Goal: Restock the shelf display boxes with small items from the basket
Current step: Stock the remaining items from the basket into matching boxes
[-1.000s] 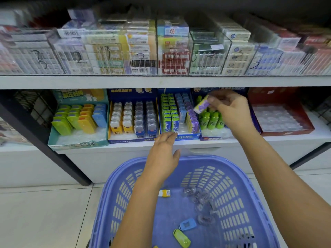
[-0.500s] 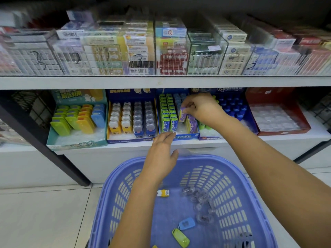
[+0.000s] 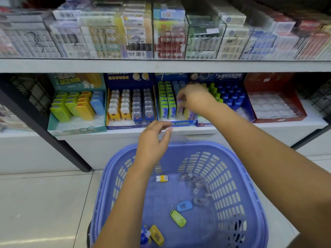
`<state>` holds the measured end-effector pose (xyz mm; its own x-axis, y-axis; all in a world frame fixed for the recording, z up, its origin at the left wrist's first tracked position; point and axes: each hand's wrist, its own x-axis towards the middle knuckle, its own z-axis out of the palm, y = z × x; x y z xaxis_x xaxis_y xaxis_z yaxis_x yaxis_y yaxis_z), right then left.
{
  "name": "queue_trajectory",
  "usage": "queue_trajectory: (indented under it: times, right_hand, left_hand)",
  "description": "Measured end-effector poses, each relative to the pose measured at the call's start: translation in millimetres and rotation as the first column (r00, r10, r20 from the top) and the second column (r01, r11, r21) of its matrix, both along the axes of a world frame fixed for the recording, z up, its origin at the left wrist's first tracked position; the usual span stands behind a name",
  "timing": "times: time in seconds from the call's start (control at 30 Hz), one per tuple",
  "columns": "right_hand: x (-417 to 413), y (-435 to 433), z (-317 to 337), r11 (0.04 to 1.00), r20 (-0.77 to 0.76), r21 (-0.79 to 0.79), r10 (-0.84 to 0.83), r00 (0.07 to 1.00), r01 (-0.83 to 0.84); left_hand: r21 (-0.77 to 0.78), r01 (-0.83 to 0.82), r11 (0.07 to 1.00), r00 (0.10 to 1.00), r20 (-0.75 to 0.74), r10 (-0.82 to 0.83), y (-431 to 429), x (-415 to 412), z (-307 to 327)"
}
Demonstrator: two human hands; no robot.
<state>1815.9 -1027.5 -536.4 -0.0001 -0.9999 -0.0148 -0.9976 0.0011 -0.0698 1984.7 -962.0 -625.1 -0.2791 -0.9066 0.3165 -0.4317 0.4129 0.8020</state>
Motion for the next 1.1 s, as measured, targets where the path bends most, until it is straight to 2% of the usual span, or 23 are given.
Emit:
queue_trajectory:
  times: [0.03,0.07,0.1,0.17,0.27,0.37,0.43,0.57,0.63,0.7,0.77,0.87,1.0,1.1]
  right_hand:
    - [1.3,13.9,-5.9,0.996,0.041,-0.091,0.030,0.999,-0.026]
    - [3.4,30.2,-14.8,0.987,0.108,-0.154,0.065,0.992,-0.048]
    - [6.1,45.9,-25.9,0.986,0.166,-0.152,0.092,0.982,-0.067]
    - [13.5,71.3,-56.0,0.993,0.222,0.062,0.088,0.971,-0.104]
    - [25.9,99.3,-121.0,0.856,0.188,0.500,0.038,0.981,-0.129]
    - [26.5,131.0,-192.1,0.708,0.199,0.690,0.015,0.980,-0.151]
    - [22.8,148.9,-229.9,0.667,0.195,0.733,-0.015,0.981,-0.135]
    - [17.5,148.9,-270.6,0.767,0.246,0.628,-0.040,0.969,-0.128]
    - [22.7,136.5,-282.5,0.827,0.307,0.529,0.023,0.951,-0.190]
    - [33.6,127.1,-296.0,0.844,0.335,0.452,0.139,0.932,-0.288]
    - [47.4,122.3,-313.1,0.835,0.299,0.421,0.241,0.923,-0.355]
    - [61.9,117.8,-333.4,0.837,0.185,0.453,0.249,0.951,-0.307]
    - [64.0,116.2,-342.1,0.881,0.168,0.367,0.255,0.952,-0.300]
    - [63.0,118.3,-340.3,0.890,0.129,0.352,0.261,0.957,-0.290]
  left_hand:
    - [0.015,-0.023,1.000,1.000,-0.012,0.023,1.7,2.5,-5.5]
    - [0.057,-0.026,0.998,0.999,0.030,0.024,2.8,5.0,-15.0]
    - [0.125,-0.016,0.992,0.993,0.115,0.002,3.2,6.8,-26.9]
    - [0.291,0.003,0.957,0.956,0.281,-0.088,6.0,10.4,-55.8]
    - [0.490,-0.002,0.872,0.887,0.403,-0.225,20.4,18.0,-107.6]
    - [0.635,-0.089,0.767,0.841,0.460,-0.284,35.5,28.8,-154.8]
    - [0.707,-0.103,0.700,0.769,0.503,-0.394,41.6,37.7,-177.6]
    - [0.793,-0.071,0.605,0.605,0.517,-0.606,48.4,45.1,-201.8]
    - [0.810,-0.073,0.582,0.547,0.521,-0.656,52.6,43.2,-206.3]
    - [0.828,-0.067,0.557,0.512,0.507,-0.693,58.8,41.5,-211.3]
    - [0.834,-0.060,0.548,0.494,0.502,-0.710,63.5,42.8,-213.5]
    - [0.845,-0.052,0.532,0.473,0.490,-0.732,62.1,45.5,-211.5]
    - [0.893,-0.034,0.449,0.351,0.431,-0.831,62.1,43.7,-204.3]
    - [0.895,-0.032,0.445,0.275,0.436,-0.857,69.2,39.8,-200.7]
